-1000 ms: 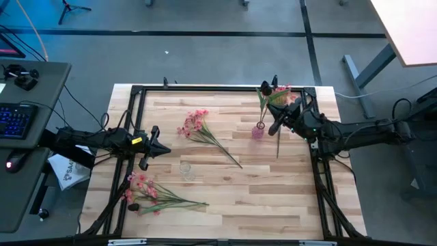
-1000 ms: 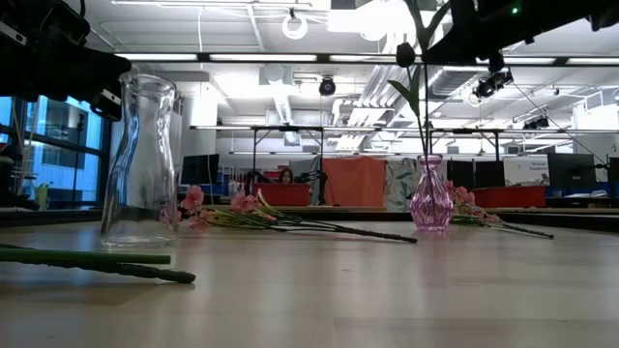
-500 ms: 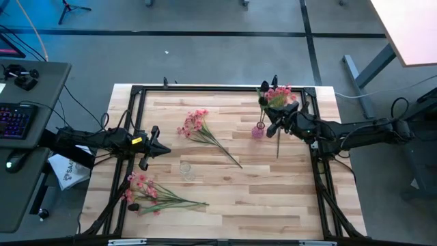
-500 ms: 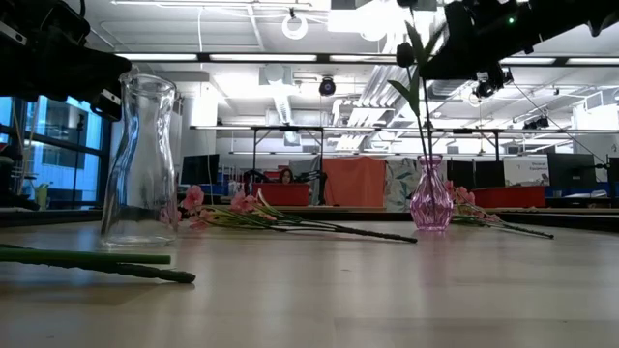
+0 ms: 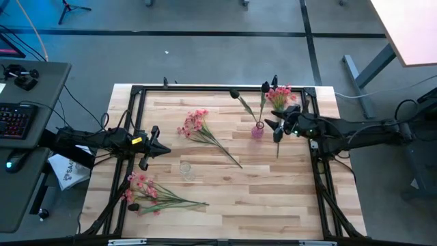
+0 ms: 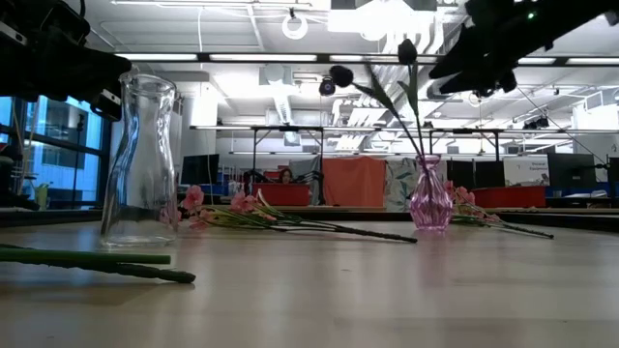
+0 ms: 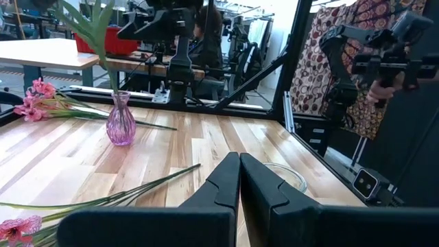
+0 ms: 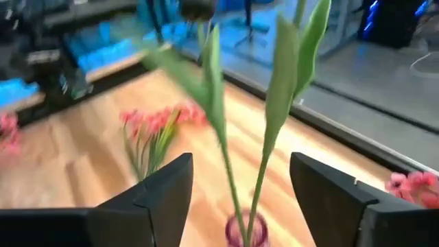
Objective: Sort flowers into vase by color
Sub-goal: Put the black tulip into the pink vase
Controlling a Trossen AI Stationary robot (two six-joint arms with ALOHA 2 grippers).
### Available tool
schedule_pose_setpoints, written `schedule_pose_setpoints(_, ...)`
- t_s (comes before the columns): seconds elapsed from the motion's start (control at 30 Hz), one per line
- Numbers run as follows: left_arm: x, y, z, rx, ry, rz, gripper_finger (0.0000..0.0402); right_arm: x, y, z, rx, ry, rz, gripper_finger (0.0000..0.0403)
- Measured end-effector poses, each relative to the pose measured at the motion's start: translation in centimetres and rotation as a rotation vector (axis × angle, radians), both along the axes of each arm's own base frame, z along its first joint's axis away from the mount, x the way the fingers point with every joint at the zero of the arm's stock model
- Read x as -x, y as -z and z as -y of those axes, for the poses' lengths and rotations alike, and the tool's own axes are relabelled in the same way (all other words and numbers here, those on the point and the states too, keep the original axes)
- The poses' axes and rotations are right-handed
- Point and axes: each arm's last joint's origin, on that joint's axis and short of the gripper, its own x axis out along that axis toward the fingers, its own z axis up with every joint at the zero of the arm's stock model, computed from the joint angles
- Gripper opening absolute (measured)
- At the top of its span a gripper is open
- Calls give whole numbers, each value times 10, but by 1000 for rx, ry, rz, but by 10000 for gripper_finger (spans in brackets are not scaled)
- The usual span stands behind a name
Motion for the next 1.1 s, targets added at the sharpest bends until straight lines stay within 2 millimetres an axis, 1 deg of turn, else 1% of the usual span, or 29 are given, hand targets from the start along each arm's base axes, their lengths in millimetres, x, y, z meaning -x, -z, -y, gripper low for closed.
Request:
schedule_pose_setpoints(0.1, 0, 0, 0, 0, 0, 0, 1, 4, -13, -3, -44, -89, -40, 245)
schedule_pose_setpoints(0.23, 0, 0, 0, 0, 0, 0, 1, 3, -26, -9, -161, -278, 11, 243)
schedule_pose_setpoints(0.3, 0, 0, 0, 0, 0, 0, 1, 1, -27, -14, -263, -354, 47, 243)
schedule_pose_setpoints(0.37, 0, 0, 0, 0, 0, 0, 1, -1, -23, -20, -381, -416, 70, 243)
schedule_pose_setpoints(0.5, 0, 0, 0, 0, 0, 0, 1, -12, -13, -39, -560, -539, 94, 242)
schedule_pose_setpoints(0.57, 0, 0, 0, 0, 0, 0, 1, -22, -12, -51, -594, -596, 126, 242)
schedule_pose_setpoints(0.67, 0, 0, 0, 0, 0, 0, 1, -39, -9, -72, -599, -680, 174, 242)
schedule_pose_setpoints(0.83, 0, 0, 0, 0, 0, 0, 1, -75, -1, -102, -588, -722, 283, 242)
schedule_pose_setpoints(0.9, 0, 0, 0, -12, 0, 1, 1, -92, 2, -113, -610, -721, 286, 242)
schedule_pose_setpoints(1.1, 0, 0, 0, -9, 0, 1, 1, -144, 5, -145, -637, -741, 220, 242)
